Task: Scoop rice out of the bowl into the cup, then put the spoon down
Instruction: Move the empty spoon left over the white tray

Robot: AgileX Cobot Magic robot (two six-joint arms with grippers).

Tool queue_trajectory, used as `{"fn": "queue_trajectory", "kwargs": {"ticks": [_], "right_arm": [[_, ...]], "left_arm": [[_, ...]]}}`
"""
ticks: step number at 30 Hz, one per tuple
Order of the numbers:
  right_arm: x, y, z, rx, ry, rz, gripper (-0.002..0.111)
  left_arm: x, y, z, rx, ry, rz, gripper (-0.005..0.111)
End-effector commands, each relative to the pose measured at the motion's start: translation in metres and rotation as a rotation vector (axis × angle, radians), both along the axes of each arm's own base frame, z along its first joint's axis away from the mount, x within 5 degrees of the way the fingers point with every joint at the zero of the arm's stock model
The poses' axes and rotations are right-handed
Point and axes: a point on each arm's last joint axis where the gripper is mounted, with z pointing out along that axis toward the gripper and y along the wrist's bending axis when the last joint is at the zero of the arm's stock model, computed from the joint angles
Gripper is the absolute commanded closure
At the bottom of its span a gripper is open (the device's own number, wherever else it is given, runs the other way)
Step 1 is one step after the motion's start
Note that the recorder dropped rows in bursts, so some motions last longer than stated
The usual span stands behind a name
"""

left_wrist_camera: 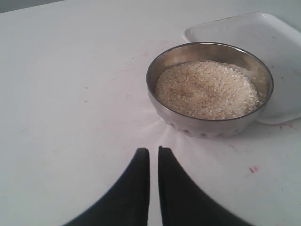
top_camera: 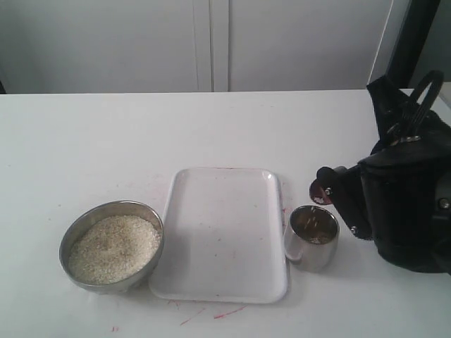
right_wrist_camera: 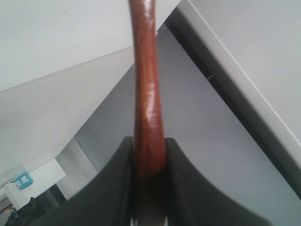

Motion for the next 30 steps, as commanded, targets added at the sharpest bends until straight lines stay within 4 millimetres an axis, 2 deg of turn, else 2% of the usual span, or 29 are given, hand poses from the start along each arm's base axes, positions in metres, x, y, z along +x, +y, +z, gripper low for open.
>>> {"fn": "queue_trajectory", "kwargs": {"ticks": [1,5,7,12,17,22,24,26,30], "right_arm": [[-0.001,0.001,0.001,-0.016,-0.008,0.011,0.108],[0.0,0.0,0.004,-0.04,-0.029,0.012,0.108],[0.0,0.0,0.005,0.009,-0.082,-0.024,0.108],[-0.003,-0.001,0.0,0.336,-0.265,-0.216,0.108],[-0.016,-0.002,-0.015,0.702,-0.379,-0.554,0.108],[-0.028,0.001,-0.027,0.838,-0.342,-0.778,0.108],[-0.028,0.001,-0.028,0.855,-0.352,-0.801,0.108],[-0.027,0.003,-0.025,0.885,-0.365,-0.822,0.108],[-0.025,0.018,-0.001,1.072,-0.334,-0.929,0.108]], "left_arm": [[0.0,-0.001,0.002,-0.013,-0.002,-0.008,0.092],[0.0,-0.001,0.002,-0.013,-0.002,-0.008,0.092],[0.0,-0.001,0.002,-0.013,-0.002,-0.008,0.092],[0.0,-0.001,0.002,-0.013,-0.002,-0.008,0.092],[0.0,-0.001,0.002,-0.013,-0.002,-0.008,0.092],[0.0,-0.001,0.002,-0.013,-0.002,-0.008,0.092],[0.0,-0.001,0.002,-0.013,-0.002,-0.008,0.092],[0.0,-0.001,0.002,-0.013,-0.002,-0.008,0.092],[0.0,-0.001,0.002,-0.013,-0.002,-0.008,0.092]]}}
